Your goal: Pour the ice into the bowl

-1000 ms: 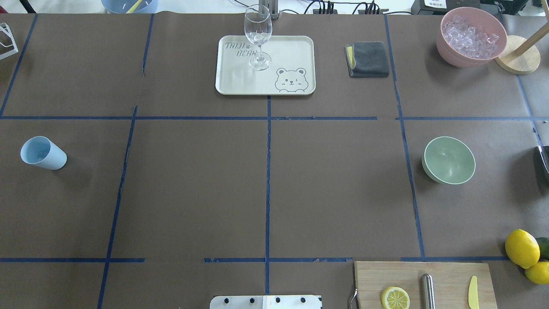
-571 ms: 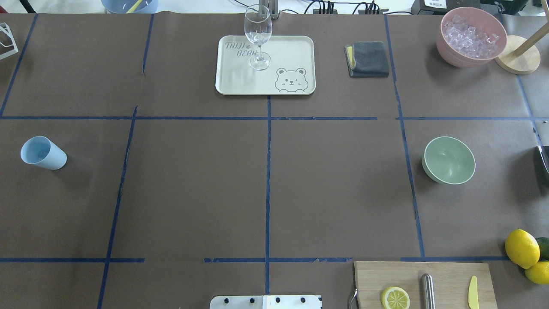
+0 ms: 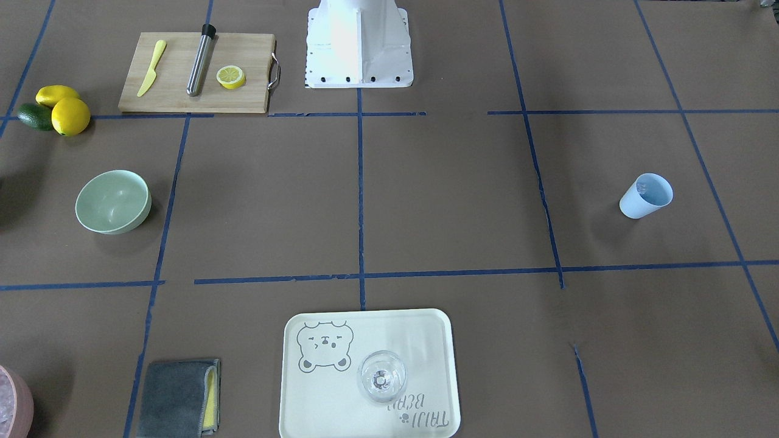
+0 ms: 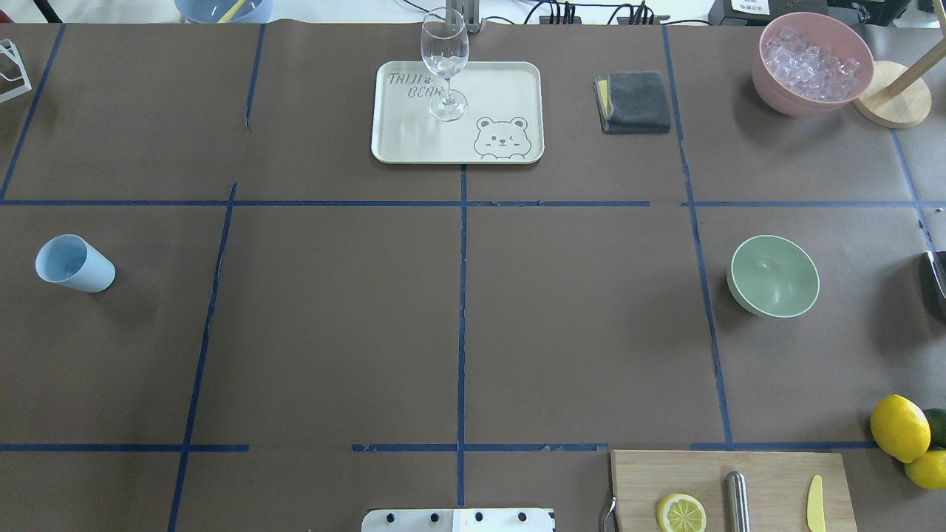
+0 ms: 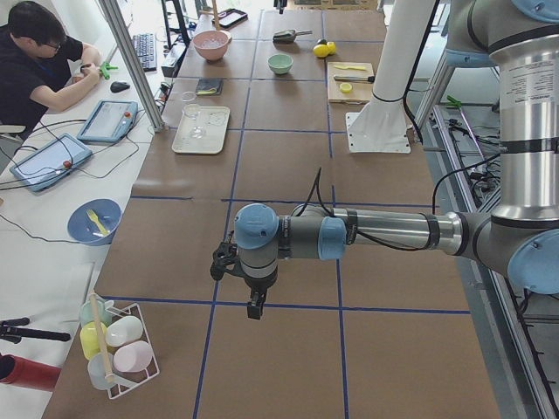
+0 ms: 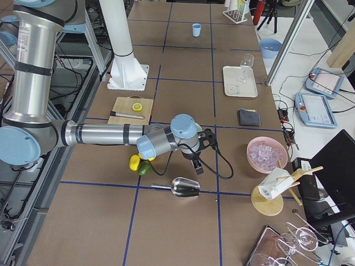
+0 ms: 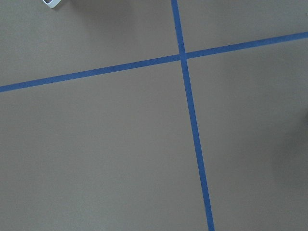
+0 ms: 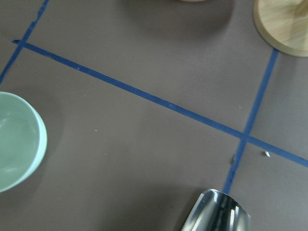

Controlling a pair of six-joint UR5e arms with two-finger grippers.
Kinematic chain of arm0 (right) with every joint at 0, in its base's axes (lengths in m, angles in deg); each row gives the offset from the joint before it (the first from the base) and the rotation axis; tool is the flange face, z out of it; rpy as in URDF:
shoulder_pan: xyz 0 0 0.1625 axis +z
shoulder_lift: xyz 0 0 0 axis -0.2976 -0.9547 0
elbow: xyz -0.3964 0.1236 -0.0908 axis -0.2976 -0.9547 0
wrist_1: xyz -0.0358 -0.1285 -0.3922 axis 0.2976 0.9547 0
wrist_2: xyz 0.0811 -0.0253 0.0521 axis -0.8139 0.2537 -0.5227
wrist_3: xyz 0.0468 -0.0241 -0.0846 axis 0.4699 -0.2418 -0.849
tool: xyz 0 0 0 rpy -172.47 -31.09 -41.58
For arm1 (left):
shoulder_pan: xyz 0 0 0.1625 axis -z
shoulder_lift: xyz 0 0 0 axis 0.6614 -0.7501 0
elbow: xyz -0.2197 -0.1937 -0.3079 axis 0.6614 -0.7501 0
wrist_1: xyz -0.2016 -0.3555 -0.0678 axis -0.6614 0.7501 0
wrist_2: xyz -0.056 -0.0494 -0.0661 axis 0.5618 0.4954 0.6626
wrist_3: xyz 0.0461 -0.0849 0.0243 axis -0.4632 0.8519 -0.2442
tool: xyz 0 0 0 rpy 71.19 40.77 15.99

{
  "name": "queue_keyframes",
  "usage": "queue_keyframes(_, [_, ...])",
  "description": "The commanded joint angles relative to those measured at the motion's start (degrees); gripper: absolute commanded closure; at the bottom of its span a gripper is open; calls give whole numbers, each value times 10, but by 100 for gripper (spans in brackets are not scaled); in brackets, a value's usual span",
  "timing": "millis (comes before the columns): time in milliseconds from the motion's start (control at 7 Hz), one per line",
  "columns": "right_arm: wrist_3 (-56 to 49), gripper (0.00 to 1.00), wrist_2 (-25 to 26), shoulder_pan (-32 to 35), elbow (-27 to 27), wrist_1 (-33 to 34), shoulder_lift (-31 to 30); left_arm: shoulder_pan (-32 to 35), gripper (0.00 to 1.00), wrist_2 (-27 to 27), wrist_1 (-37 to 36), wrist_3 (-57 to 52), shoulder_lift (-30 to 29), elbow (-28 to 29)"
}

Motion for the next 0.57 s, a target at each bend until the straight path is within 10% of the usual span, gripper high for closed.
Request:
queue_keyframes(0, [195,0,12,-136,-6,-119,24,0,0,0,2,-1,5,-1])
queue_keyframes(429, [305,0,124,-241,-15,-142,62,-1,0,10,3,-1,13,0])
